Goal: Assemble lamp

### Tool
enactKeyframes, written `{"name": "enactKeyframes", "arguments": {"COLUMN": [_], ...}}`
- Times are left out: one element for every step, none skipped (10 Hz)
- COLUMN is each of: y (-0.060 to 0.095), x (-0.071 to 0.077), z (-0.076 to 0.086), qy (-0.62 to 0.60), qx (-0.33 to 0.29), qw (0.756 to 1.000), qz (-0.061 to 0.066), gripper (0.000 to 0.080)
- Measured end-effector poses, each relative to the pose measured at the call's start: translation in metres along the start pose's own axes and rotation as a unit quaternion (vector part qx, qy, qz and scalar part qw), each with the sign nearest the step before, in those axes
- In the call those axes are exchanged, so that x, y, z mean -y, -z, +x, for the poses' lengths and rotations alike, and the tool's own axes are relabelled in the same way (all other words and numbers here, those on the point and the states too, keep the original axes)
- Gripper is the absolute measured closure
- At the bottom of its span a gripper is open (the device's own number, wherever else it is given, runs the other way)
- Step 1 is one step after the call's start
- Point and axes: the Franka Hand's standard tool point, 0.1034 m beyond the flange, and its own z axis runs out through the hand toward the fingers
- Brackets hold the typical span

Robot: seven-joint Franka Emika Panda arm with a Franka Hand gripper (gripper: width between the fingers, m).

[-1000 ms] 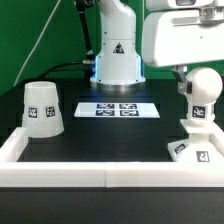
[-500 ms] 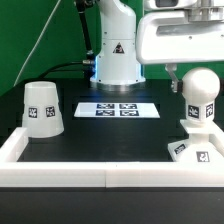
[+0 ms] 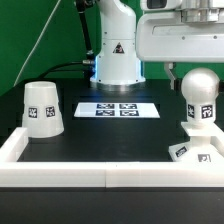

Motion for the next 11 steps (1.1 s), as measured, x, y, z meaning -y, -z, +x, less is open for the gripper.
{"name": "enactKeyframes", "arguments": {"y": [-0.0002,-0.0002,-0.0004,-0.0004,-0.0003,-0.0004,-0.0004,-0.0005,-0.0005,-0.0005,-0.0004], "x": [-0.0004,0.0008,0.0017,0.0013,0.0011,0.0014,0.0018,0.0025,0.0029,0.0029,0.0032], "z": [-0.0005,0.0003,0.0031,0.0053,0.006,0.0062,0.006,0.0053,0.0048,0.0049,0.0049], "qy": [-0.04,-0.065,-0.12,-0.157,-0.183,-0.216,-0.232,-0.253,-0.255,-0.244,-0.205], "qx": [0.008,0.016,0.024,0.032,0.039,0.043,0.045,0.046,0.046,0.046,0.043], "qw": [0.999,0.998,0.992,0.987,0.982,0.975,0.971,0.966,0.965,0.968,0.977], "qz": [-0.001,0.0,0.008,0.016,0.022,0.026,0.027,0.026,0.026,0.026,0.028], "gripper": [0.0222,0.0222,0.0222,0.0222,0.0222,0.0222,0.0222,0.0222,0.0162,0.0112,0.0112]}}
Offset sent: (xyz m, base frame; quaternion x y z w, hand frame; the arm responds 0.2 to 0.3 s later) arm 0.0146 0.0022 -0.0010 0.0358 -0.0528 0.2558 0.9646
